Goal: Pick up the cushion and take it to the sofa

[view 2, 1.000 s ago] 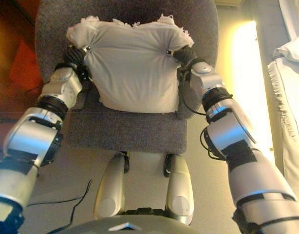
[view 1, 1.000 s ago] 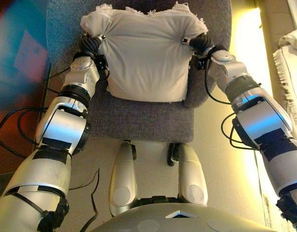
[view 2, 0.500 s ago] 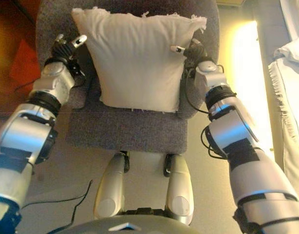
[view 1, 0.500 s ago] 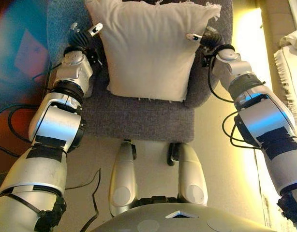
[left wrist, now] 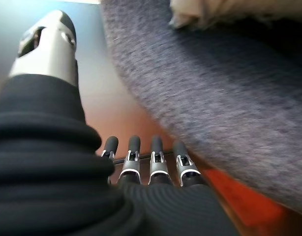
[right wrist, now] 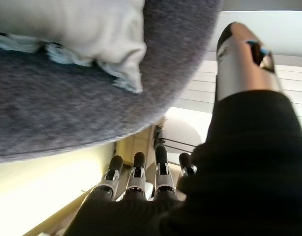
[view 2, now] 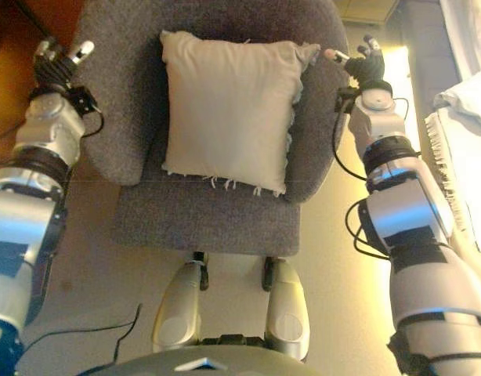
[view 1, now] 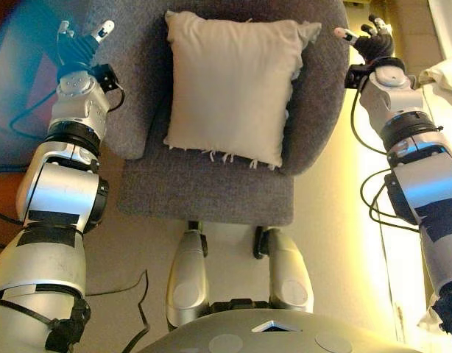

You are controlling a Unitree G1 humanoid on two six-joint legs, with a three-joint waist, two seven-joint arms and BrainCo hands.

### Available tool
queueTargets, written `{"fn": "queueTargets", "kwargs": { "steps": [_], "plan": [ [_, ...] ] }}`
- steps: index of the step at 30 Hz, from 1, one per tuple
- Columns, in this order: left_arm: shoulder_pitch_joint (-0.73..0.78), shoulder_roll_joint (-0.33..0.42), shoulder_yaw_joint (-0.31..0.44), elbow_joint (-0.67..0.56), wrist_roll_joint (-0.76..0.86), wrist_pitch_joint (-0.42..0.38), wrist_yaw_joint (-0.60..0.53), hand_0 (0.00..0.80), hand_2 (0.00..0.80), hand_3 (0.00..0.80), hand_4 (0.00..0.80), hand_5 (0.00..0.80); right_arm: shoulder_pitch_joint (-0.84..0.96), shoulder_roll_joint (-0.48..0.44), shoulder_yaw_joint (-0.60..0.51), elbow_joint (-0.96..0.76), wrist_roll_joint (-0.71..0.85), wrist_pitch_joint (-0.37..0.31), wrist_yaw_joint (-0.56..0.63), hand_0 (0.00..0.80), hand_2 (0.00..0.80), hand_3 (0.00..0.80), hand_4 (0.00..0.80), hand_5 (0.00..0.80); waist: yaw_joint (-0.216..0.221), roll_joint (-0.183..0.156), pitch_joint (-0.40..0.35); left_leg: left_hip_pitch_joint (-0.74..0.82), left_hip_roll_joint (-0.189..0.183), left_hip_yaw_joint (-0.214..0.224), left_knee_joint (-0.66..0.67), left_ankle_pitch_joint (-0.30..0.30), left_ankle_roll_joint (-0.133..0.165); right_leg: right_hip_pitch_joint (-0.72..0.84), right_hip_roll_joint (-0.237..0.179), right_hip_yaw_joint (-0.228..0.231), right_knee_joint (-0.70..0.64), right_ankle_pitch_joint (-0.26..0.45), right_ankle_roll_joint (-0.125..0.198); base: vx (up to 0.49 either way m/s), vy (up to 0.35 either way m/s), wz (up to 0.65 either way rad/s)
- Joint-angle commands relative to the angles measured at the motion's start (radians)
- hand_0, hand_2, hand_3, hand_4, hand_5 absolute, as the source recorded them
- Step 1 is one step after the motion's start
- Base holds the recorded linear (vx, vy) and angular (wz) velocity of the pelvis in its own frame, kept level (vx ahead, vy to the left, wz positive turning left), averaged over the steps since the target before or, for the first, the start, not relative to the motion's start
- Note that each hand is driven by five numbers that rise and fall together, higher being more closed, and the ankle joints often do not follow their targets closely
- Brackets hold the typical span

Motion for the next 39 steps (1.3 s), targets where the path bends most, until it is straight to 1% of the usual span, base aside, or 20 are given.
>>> {"fn": "queueTargets", "kwargs": {
  "steps": [1, 3, 5, 7, 9, 10, 11, 14, 15, 17, 18, 20, 21, 22, 24, 25, 27, 30, 32, 39],
  "plan": [
    [0.156, 0.020, 0.057, -0.131, -0.044, -0.099, -0.038, 0.000, 0.000, 0.000, 0.000, 0.000, 0.135, -0.029, -0.037, -0.106, 0.023, -0.077, 0.045, 0.000, 0.000, 0.000, 0.000, 0.000, 0.012, -0.001, -0.122, 0.097, 0.012, 0.026, -0.117, 0.029, 0.000, 0.105, -0.013, 0.015, -0.241, 0.124, 0.047, 0.124, 0.007, -0.04],
    [0.263, -0.007, 0.087, -0.223, -0.053, -0.113, -0.063, 0.000, 0.000, 0.000, 0.000, 0.000, 0.258, -0.014, -0.054, -0.206, 0.004, -0.072, 0.086, 0.000, 0.000, 0.000, 0.000, 0.000, 0.005, 0.001, -0.148, 0.154, 0.011, 0.040, -0.172, 0.040, 0.001, 0.166, -0.002, 0.007, -0.299, 0.135, 0.046, 0.134, 0.009, -0.09],
    [0.360, -0.033, 0.102, -0.320, -0.053, -0.110, -0.075, 0.000, 0.000, 0.000, 0.000, 0.000, 0.370, 0.002, -0.050, -0.319, -0.008, -0.049, 0.094, 0.000, 0.000, 0.000, 0.000, 0.000, -0.001, 0.004, -0.174, 0.203, 0.008, 0.054, -0.212, 0.046, 0.004, 0.220, 0.010, 0.005, -0.344, 0.143, 0.043, 0.152, 0.010, -0.05],
    [0.483, -0.071, 0.126, -0.413, -0.054, -0.127, -0.126, 0.000, 0.000, 0.000, 0.000, 0.000, 0.513, 0.025, -0.054, -0.424, -0.042, -0.046, 0.129, 0.000, 0.000, 0.000, 0.000, 0.000, -0.008, 0.002, -0.206, 0.253, 0.002, 0.068, -0.241, 0.043, 0.014, 0.277, 0.020, 0.007, -0.387, 0.151, 0.043, 0.190, -0.009, -0.05],
    [0.606, -0.122, 0.148, -0.491, -0.020, -0.148, -0.161, 0.000, 0.000, 0.000, 0.000, 0.000, 0.649, 0.056, -0.069, -0.501, -0.052, -0.069, 0.156, 0.000, 0.000, 0.000, 0.000, 0.000, -0.012, 0.003, -0.230, 0.289, -0.001, 0.078, -0.257, 0.039, 0.022, 0.312, 0.022, 0.007, -0.409, 0.158, 0.044, 0.169, -0.001, -0.08],
    [0.694, -0.162, 0.159, -0.550, -0.026, -0.165, -0.187, 0.000, 0.000, 0.000, 0.000, 0.000, 0.748, 0.083, -0.083, -0.553, -0.041, -0.098, 0.172, 0.000, 0.000, 0.000, 0.000, 0.000, -0.013, 0.004, -0.234, 0.315, -0.006, 0.081, -0.266, 0.034, 0.030, 0.337, 0.026, 0.010, -0.419, 0.159, 0.042, 0.121, 0.006, -0.02],
    [0.736, -0.179, 0.169, -0.573, -0.026, -0.165, -0.214, 0.000, 0.000, 0.000, 0.000, 0.000, 0.789, 0.095, -0.095, -0.570, -0.023, -0.106, 0.193, 0.000, 0.000, 0.000, 0.000, 0.000, -0.014, 0.004, -0.242, 0.320, -0.008, 0.083, -0.272, 0.035, 0.033, 0.342, 0.029, 0.012, -0.425, 0.163, 0.041, 0.109, 0.003, 0.02],
    [0.927, -0.272, 0.183, -0.656, -0.026, -0.177, -0.295, 0.000, 0.000, 0.000, 0.000, 0.000, 0.987, 0.192, -0.130, -0.644, -0.034, -0.156, 0.233, 0.000, 0.000, 0.000, 0.000, 0.000, -0.016, 0.012, -0.252, 0.357, -0.014, 0.089, -0.296, 0.032, 0.043, 0.373, 0.038, 0.015, -0.445, 0.169, 0.037, 0.071, 0.011, 0.01],
    [0.967, -0.294, 0.184, -0.667, -0.020, -0.170, -0.318, 0.000, 0.000, 0.000, 0.000, 0.000, 1.025, 0.214, -0.131, -0.660, -0.024, -0.146, 0.239, 0.000, 0.000, 0.000, 0.000, 0.000, -0.017, 0.014, -0.253, 0.366, -0.016, 0.091, -0.304, 0.032, 0.046, 0.380, 0.040, 0.015, -0.451, 0.170, 0.036, 0.042, 0.022, -0.03],
    [1.053, -0.321, 0.182, -0.675, -0.013, -0.163, -0.366, 0.000, 0.000, 0.000, 0.000, 0.000, 1.098, 0.262, -0.129, -0.681, -0.036, -0.137, 0.256, 0.000, 0.000, 0.000, 0.000, 0.000, -0.024, 0.019, -0.252, 0.381, -0.018, 0.098, -0.317, 0.030, 0.051, 0.390, 0.046, 0.019, -0.458, 0.171, 0.031, 0.012, 0.028, -0.07],
    [1.095, -0.328, 0.178, -0.683, -0.003, -0.168, -0.363, 0.000, 0.000, 0.000, 0.000, 0.000, 1.129, 0.277, -0.133, -0.690, -0.026, -0.124, 0.269, 0.000, 0.000, 0.000, 0.000, 0.000, -0.026, 0.022, -0.251, 0.388, -0.019, 0.102, -0.322, 0.030, 0.053, 0.394, 0.048, 0.018, -0.462, 0.173, 0.030, -0.002, 0.039, -0.07],
    [1.155, -0.345, 0.181, -0.674, -0.052, -0.155, -0.390, 0.000, 0.000, 0.000, 0.000, 0.000, 1.173, 0.302, -0.142, -0.683, 0.011, -0.092, 0.302, 0.000, 0.000, 0.000, 0.000, 0.000, -0.031, 0.025, -0.248, 0.399, -0.023, 0.110, -0.336, 0.031, 0.057, 0.402, 0.050, 0.015, -0.472, 0.178, 0.031, -0.003, 0.046, -0.07],
    [1.179, -0.350, 0.177, -0.660, -0.024, -0.179, -0.401, 0.000, 0.000, 0.000, 0.000, 0.000, 1.190, 0.310, -0.141, -0.664, -0.007, -0.092, 0.314, 0.000, 0.000, 0.000, 0.000, 0.000, -0.032, 0.026, -0.247, 0.404, -0.025, 0.115, -0.343, 0.031, 0.058, 0.406, 0.051, 0.012, -0.478, 0.179, 0.031, -0.003, 0.052, -0.04],
    [1.208, -0.348, 0.147, -0.644, 0.028, -0.220, -0.391, 0.000, 0.000, 0.000, 0.000, 0.000, 1.202, 0.311, -0.135, -0.625, -0.018, -0.101, 0.333, 0.000, 0.000, 0.000, 0.000, 0.000, -0.032, 0.029, -0.246, 0.407, -0.027, 0.119, -0.352, 0.033, 0.060, 0.408, 0.052, 0.008, -0.486, 0.184, 0.031, -0.005, 0.050, 0.00],
    [1.237, -0.354, 0.112, -0.609, 0.055, -0.220, -0.378, 0.000, 0.000, 0.000, 0.000, 0.000, 1.220, 0.317, -0.131, -0.583, -0.003, -0.077, 0.342, 0.000, 0.000, 0.000, 0.000, 0.000, -0.031, 0.031, -0.244, 0.409, -0.031, 0.123, -0.367, 0.039, 0.062, 0.410, 0.055, 0.005, -0.499, 0.193, 0.033, -0.005, 0.021, 0.00],
    [1.251, -0.361, 0.097, -0.578, 0.082, -0.228, -0.362, 0.000, 0.000, 0.000, 0.000, 0.000, 1.231, 0.321, -0.129, -0.553, -0.027, -0.087, 0.350, 0.000, 0.000, 0.000, 0.000, 0.000, -0.031, 0.032, -0.243, 0.411, -0.033, 0.123, -0.378, 0.041, 0.064, 0.411, 0.055, 0.002, -0.506, 0.197, 0.035, 0.000, 0.000, 0.00],
    [1.247, -0.364, 0.073, -0.528, 0.098, -0.217, -0.352, 0.000, 0.000, 0.000, 0.000, 0.000, 1.230, 0.323, -0.115, -0.525, -0.018, -0.096, 0.346, 0.000, 0.000, 0.000, 0.000, 0.000, -0.031, 0.033, -0.238, 0.409, -0.038, 0.123, -0.390, 0.045, 0.065, 0.408, 0.054, -0.002, -0.514, 0.202, 0.039, -0.069, 0.008, 0.01],
    [1.239, -0.365, 0.049, -0.479, 0.006, -0.214, -0.420, 0.000, 0.000, 0.000, 0.000, 0.000, 1.210, 0.318, -0.100, -0.486, 0.008, -0.127, 0.359, 0.000, 0.000, 0.000, 0.000, 0.000, -0.030, 0.036, -0.235, 0.406, -0.041, 0.134, -0.407, 0.047, 0.067, 0.400, 0.052, -0.015, -0.523, 0.204, 0.038, -0.101, 0.016, -0.02],
    [1.241, -0.373, 0.038, -0.454, -0.006, -0.229, -0.435, 0.000, 0.000, 0.000, 0.000, 0.000, 1.196, 0.320, -0.088, -0.455, -0.021, -0.146, 0.361, 0.000, 0.000, 0.000, 0.000, 0.000, -0.029, 0.040, -0.236, 0.408, -0.043, 0.143, -0.414, 0.047, 0.070, 0.402, 0.051, -0.021, -0.534, 0.210, 0.040, -0.108, 0.023, -0.05],
    [1.235, -0.378, 0.036, -0.418, -0.033, -0.226, -0.385, 0.000, 0.000, 0.000, 0.000, 0.000, 1.181, 0.320, -0.059, -0.421, -0.038, -0.143, 0.334, 0.000, 0.000, 0.000, 0.000, 0.000, -0.025, 0.040, -0.238, 0.414, -0.048, 0.153, -0.420, 0.046, 0.072, 0.414, 0.058, -0.034, -0.556, 0.216, 0.037, -0.087, 0.004, -0.02]
  ]
}}
